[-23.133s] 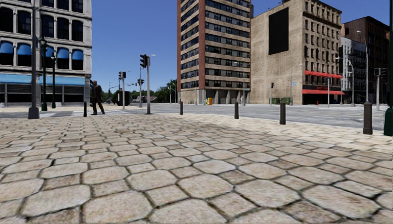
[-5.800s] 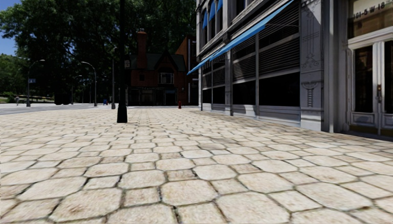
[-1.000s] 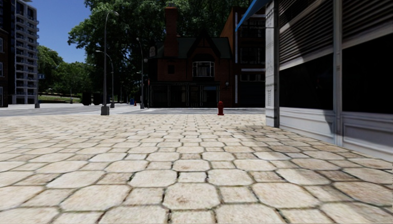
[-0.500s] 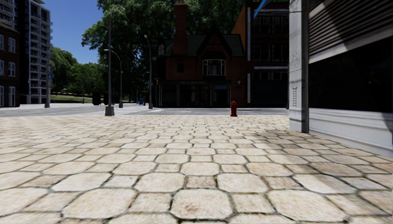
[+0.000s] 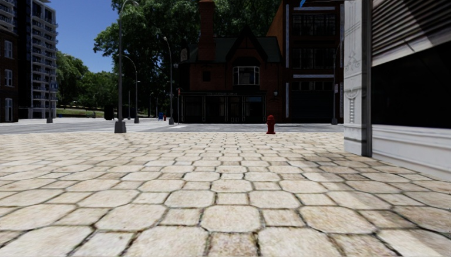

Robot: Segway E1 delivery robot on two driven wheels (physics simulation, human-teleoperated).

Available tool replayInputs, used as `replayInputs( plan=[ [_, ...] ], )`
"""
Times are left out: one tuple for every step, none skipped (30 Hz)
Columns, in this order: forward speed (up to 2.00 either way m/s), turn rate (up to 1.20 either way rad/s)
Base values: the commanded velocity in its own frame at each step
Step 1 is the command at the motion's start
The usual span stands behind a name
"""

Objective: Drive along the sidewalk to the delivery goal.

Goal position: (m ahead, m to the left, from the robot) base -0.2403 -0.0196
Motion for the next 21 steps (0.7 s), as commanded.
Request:
replayInputs(
  plan=[
    [0.00,0.00],
    [0.00,0.00],
    [0.00,0.00],
    [0.00,0.00],
    [0.00,0.00],
    [0.00,0.00],
    [0.00,0.00],
    [0.00,0.00],
    [0.00,0.00],
    [0.00,0.00],
    [0.00,0.00],
    [0.00,0.00],
    [0.00,0.00],
    [0.00,0.00],
    [0.00,0.00],
    [0.00,0.00],
    [0.00,0.00],
    [0.00,0.00],
    [0.00,0.00],
    [0.00,0.00],
    [0.00,0.00]
  ],
)
